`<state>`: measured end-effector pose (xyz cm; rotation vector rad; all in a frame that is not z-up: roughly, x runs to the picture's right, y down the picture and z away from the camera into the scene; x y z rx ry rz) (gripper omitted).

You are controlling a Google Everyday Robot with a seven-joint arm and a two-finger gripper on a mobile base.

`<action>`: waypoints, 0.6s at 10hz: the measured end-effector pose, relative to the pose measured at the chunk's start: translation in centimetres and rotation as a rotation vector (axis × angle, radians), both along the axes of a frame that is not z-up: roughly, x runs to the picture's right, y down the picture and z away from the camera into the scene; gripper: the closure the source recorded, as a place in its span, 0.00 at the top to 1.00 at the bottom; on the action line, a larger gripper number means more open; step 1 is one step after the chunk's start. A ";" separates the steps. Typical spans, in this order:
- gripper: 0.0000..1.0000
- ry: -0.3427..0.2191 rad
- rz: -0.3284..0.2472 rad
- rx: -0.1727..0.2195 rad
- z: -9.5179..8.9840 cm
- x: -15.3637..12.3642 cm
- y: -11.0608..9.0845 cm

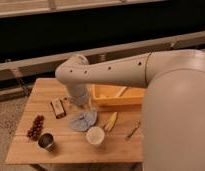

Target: Place grapes in paper cup

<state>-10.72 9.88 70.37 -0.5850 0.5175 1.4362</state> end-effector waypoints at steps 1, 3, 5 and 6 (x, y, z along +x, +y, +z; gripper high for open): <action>0.65 -0.001 0.001 0.001 0.0 -0.1 -0.1; 0.65 -0.023 -0.006 0.005 0.0 -0.6 -0.2; 0.65 -0.062 -0.022 0.012 0.0 -3.3 -0.6; 0.65 -0.089 -0.039 0.017 0.2 -5.9 -1.1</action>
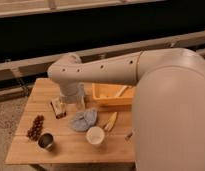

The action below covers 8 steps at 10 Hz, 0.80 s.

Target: Place grapes in paper cup

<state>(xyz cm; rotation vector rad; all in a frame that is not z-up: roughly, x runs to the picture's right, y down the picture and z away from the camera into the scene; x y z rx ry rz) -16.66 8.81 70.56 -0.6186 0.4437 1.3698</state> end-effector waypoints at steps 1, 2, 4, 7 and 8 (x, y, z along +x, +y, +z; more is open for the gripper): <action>0.65 -0.018 -0.014 0.002 0.1 -2.1 -0.3; 0.65 -0.041 -0.035 0.003 0.3 -5.0 -0.4; 0.65 -0.078 -0.075 0.007 0.8 -10.3 -0.7; 0.65 -0.127 -0.138 -0.011 1.5 -18.2 1.4; 0.65 -0.133 -0.155 -0.023 2.4 -20.1 2.7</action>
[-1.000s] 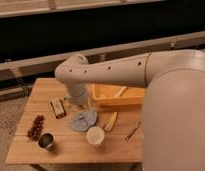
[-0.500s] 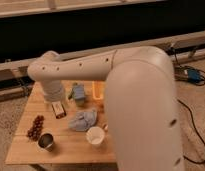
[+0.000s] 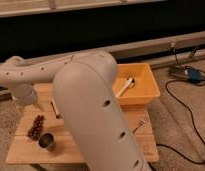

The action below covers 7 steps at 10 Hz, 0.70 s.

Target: Place grapes in paper cup

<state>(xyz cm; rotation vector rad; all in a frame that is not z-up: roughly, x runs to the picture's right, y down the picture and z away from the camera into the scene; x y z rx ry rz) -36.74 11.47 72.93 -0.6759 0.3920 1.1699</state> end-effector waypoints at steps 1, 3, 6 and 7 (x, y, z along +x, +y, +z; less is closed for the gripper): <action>0.65 -0.001 -0.014 -0.008 1.0 -0.9 1.0; 0.65 0.004 -0.042 -0.037 2.7 -1.8 3.8; 0.65 0.025 -0.058 -0.067 3.6 -1.4 6.1; 0.65 0.028 -0.064 -0.077 3.7 -1.3 6.7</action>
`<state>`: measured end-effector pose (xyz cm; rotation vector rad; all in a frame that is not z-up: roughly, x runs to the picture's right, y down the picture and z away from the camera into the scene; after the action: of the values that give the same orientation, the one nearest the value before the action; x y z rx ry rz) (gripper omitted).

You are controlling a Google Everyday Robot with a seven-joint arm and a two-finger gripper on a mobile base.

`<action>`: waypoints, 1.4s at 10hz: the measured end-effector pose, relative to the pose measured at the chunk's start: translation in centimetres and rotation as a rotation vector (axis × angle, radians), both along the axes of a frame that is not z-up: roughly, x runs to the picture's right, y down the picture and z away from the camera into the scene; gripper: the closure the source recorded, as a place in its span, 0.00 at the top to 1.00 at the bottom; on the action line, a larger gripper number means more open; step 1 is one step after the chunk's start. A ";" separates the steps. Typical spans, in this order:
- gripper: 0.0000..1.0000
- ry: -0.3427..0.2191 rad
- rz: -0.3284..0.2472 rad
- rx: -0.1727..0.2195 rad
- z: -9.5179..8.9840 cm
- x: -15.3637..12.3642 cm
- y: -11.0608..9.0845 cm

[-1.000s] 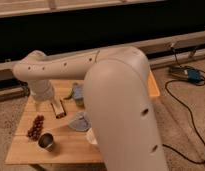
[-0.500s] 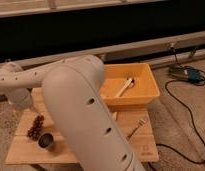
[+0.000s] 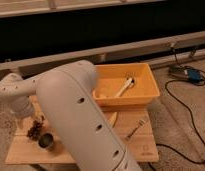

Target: Place grapes in paper cup

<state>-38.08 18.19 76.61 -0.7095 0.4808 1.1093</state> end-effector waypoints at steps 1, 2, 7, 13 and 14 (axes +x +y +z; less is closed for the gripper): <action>0.65 0.002 -0.004 -0.009 0.1 0.1 0.6; 0.65 0.000 -0.004 -0.020 0.3 0.0 1.3; 0.65 0.007 0.031 -0.042 1.7 -1.6 2.6; 0.65 0.067 0.096 -0.021 4.6 -0.2 1.2; 0.65 0.068 0.097 -0.018 4.9 -0.3 1.5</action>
<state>-38.35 19.65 81.54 -0.7184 0.5188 1.2250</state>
